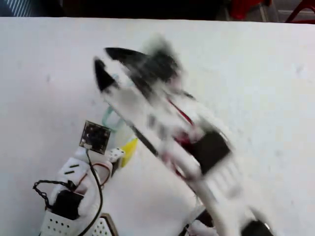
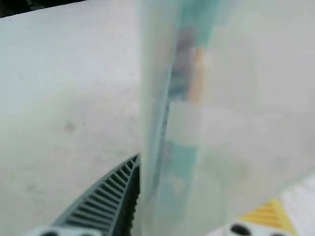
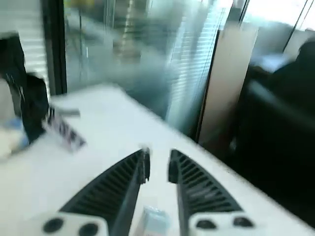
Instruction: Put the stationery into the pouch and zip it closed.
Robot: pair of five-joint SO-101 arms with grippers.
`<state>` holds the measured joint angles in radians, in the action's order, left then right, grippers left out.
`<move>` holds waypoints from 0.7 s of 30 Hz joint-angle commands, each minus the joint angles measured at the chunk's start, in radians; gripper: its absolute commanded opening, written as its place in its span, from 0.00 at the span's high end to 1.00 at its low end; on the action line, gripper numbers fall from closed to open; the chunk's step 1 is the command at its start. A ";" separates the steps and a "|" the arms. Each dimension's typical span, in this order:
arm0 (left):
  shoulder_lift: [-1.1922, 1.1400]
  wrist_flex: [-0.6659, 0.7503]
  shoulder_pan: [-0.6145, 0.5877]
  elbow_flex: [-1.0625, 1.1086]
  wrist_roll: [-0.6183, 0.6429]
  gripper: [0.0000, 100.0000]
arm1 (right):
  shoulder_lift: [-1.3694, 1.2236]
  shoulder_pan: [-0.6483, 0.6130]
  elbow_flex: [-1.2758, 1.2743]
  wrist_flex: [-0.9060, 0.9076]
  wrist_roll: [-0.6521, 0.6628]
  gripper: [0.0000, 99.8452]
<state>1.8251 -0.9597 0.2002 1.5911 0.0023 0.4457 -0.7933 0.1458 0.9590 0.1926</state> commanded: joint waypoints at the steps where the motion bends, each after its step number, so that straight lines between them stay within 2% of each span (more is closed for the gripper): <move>1: -0.001 0.028 0.008 -0.041 -0.011 0.72 | -0.214 0.008 0.368 0.209 0.018 0.98; 5: -0.001 0.028 0.008 -0.044 -0.011 0.72 | -0.369 0.015 0.617 0.397 0.018 0.98; 10: -0.001 0.028 0.008 -0.044 -0.011 0.72 | -0.473 0.088 0.796 0.533 0.018 0.98; 21: -0.001 0.031 0.008 -0.041 -0.011 0.72 | -0.506 0.101 0.838 0.728 0.026 0.98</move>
<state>1.8236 -0.9597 0.2002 1.5911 0.0023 -0.0637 -0.6997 0.9513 1.6586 0.2033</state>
